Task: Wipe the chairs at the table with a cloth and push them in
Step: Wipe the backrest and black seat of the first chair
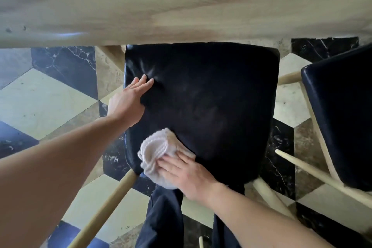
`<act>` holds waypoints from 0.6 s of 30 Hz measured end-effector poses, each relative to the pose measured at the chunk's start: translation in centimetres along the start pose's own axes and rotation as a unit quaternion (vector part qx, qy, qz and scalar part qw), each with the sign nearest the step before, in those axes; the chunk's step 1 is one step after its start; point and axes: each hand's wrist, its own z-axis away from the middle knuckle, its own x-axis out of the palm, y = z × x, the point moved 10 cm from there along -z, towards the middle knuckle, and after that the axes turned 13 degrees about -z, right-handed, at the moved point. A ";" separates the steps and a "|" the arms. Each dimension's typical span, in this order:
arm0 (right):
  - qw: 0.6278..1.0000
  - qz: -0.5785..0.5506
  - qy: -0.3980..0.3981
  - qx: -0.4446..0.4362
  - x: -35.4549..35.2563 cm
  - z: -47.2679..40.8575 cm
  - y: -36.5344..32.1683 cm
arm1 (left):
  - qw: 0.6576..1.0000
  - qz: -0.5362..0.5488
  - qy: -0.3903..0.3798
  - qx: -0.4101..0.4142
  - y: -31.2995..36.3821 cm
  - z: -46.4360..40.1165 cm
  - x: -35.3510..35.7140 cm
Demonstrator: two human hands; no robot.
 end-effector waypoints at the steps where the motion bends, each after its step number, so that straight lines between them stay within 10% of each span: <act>1: 0.997 0.046 -0.051 -0.045 0.9 1.2 0.4 | 1.000 0.001 0.004 0.002 -0.1 0.0 -0.1; 6: 0.977 0.168 -0.036 -0.126 -4.2 4.3 10.2 | 0.999 0.009 0.051 0.013 -0.3 1.2 -1.0; 11: 0.978 0.036 0.153 0.138 -14.6 -1.2 20.1 | 0.986 0.118 0.118 -0.009 -3.6 2.0 -3.0; 18: 0.873 -0.098 0.324 0.351 -19.5 -14.1 18.7 | 0.956 0.255 0.128 -0.065 -7.6 1.4 -6.5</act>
